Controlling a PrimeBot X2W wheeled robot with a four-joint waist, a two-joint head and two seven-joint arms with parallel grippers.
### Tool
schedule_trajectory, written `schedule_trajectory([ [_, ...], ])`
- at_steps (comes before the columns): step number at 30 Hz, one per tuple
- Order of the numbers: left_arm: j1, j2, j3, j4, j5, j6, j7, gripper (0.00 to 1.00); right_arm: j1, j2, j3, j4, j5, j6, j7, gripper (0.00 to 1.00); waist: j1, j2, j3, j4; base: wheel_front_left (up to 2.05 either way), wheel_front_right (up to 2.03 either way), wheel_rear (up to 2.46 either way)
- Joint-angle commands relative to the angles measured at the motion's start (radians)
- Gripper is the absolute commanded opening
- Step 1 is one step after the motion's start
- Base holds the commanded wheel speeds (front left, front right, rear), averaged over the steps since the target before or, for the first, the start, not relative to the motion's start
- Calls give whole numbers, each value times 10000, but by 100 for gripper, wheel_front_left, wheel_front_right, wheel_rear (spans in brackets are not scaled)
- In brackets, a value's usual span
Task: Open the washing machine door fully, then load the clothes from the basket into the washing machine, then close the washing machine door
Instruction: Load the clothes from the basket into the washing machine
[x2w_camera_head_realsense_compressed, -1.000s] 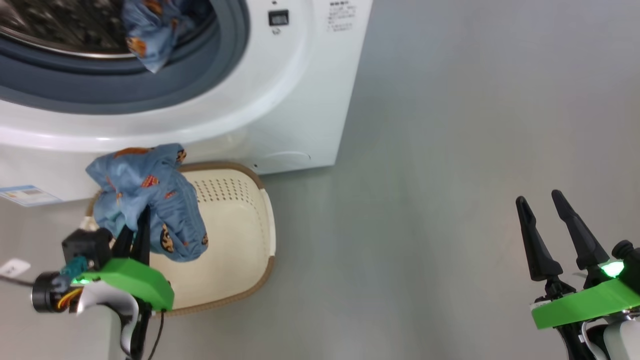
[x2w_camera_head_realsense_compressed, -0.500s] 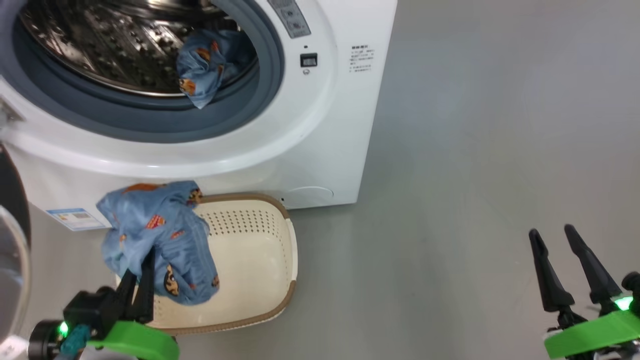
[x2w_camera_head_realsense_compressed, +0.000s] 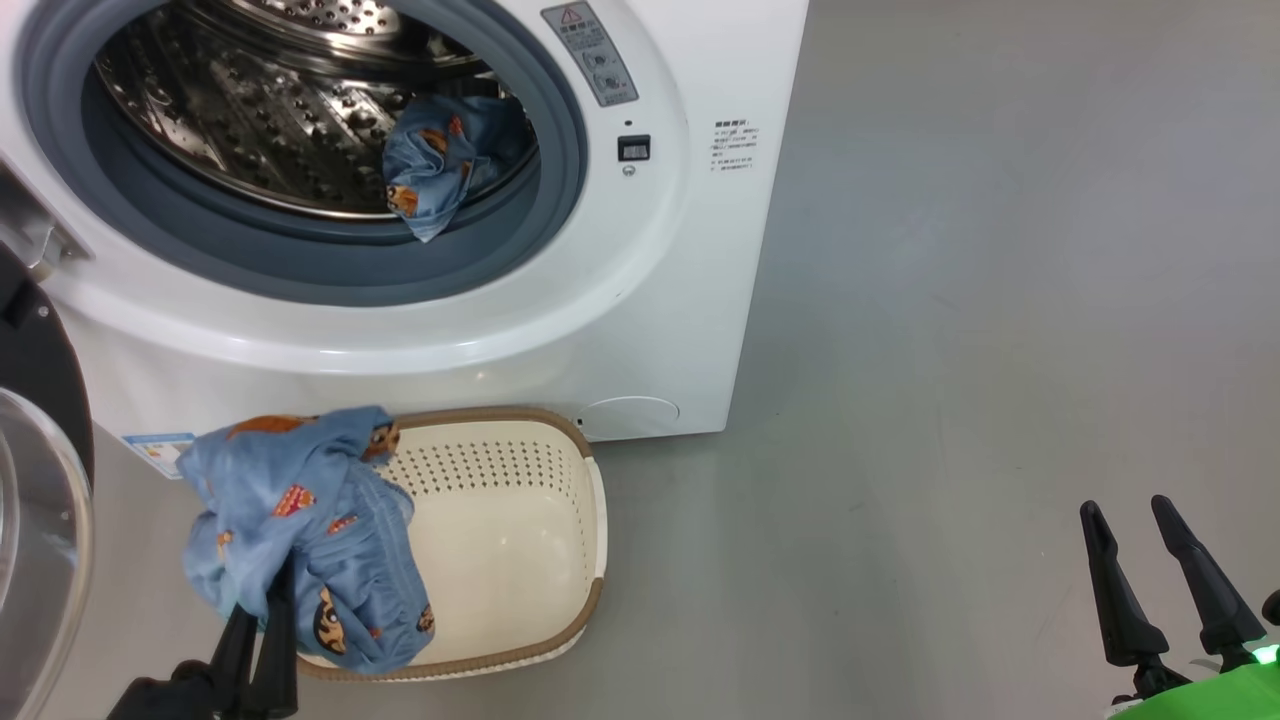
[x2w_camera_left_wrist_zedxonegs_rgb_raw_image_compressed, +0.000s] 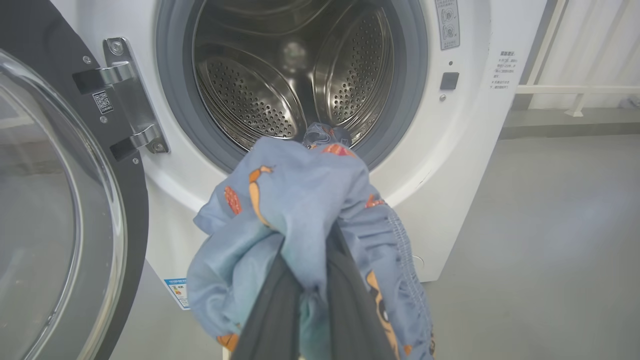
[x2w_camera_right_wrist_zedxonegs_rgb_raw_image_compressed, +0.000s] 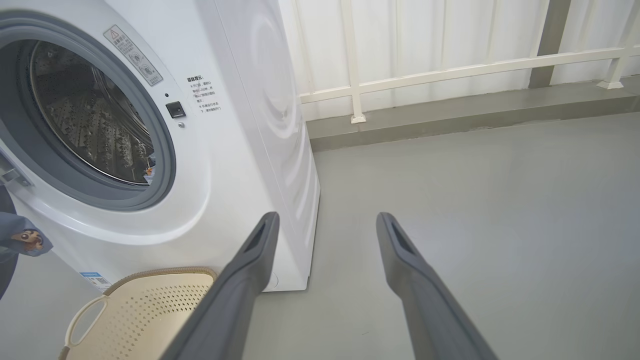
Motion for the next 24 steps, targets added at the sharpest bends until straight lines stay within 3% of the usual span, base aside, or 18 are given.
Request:
schedule_trajectory([
  [1,-133,62,303,-323,-100,95,-66,0,-5,-174,171,-270,-105,16,-48,100,1,0,39,2,0,0,0],
  [13,-1730,60,58,98,-853,-160,-66,0,-382,-194,213,-437,41,16,-48,100,1,0,1088,-158,0,0,0],
  [24,-6765,355,416,2444,-236,-639,-66,0,-1877,-128,560,-700,362,16,-48,100,1,0,3399,-730,0,0,0],
])
